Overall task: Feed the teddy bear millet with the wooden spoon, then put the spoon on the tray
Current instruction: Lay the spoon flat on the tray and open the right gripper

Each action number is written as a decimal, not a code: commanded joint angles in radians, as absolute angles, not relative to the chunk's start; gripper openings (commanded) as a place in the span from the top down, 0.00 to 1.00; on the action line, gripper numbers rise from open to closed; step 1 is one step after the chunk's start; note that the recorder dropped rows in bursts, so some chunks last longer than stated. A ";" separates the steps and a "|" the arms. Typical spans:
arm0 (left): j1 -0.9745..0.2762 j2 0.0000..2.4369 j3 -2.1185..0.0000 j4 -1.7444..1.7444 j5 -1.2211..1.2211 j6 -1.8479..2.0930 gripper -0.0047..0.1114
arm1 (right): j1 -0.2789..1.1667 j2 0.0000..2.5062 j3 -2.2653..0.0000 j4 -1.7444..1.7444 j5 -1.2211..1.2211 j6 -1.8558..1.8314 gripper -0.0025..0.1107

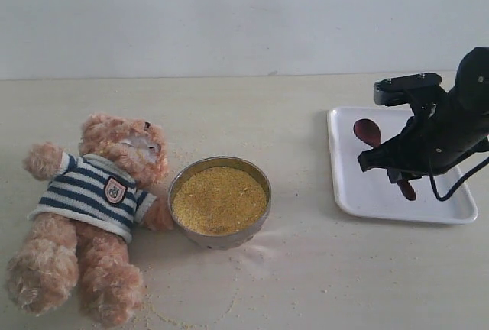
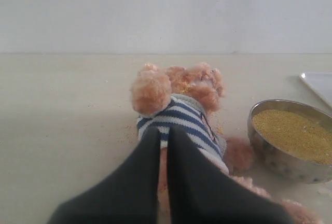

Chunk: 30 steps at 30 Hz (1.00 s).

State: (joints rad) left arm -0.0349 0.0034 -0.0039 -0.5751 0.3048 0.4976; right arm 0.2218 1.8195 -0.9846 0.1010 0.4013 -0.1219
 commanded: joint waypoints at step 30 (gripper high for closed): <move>-0.031 0.000 0.000 -0.587 0.303 0.498 0.92 | 0.218 1.894 -0.990 0.029 0.374 -0.084 0.76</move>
